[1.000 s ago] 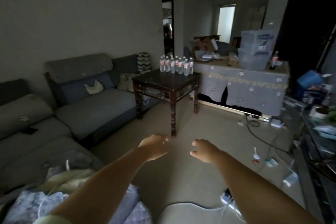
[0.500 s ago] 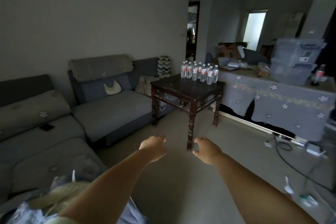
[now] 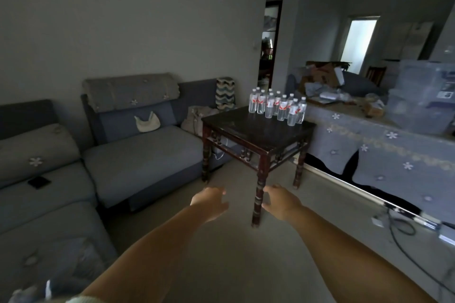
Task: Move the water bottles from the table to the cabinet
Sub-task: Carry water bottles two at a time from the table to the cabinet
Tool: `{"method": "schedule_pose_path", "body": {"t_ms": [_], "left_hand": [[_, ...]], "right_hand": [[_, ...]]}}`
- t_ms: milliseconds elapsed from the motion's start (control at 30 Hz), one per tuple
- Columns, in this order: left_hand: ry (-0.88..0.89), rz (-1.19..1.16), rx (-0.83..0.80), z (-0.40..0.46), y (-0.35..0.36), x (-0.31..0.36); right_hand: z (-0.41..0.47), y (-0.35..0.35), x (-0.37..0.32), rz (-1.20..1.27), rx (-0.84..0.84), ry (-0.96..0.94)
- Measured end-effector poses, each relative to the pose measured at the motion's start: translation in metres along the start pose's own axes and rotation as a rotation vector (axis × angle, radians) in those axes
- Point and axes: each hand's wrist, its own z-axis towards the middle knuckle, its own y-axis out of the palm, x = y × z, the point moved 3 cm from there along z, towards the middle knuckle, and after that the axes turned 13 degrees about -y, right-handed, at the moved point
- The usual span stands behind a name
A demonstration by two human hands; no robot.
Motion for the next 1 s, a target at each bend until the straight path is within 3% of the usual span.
{"method": "schedule_pose_path", "body": {"t_ms": [567, 833, 1000], "left_hand": [[0.034, 0.055, 0.086, 0.276, -0.091, -0.003], [0.108, 0.054, 0.048, 0.37, -0.084, 0.017], [0.131, 0.051, 0.018, 0.442, -0.081, 0.024]], "right_hand": [[0.271, -0.052, 0.042, 0.056, 0.044, 0.013], [0.358, -0.049, 0.074, 0.038, -0.038, 0.095], [0.42, -0.054, 0.102, 0.079, -0.006, 0.106]]}}
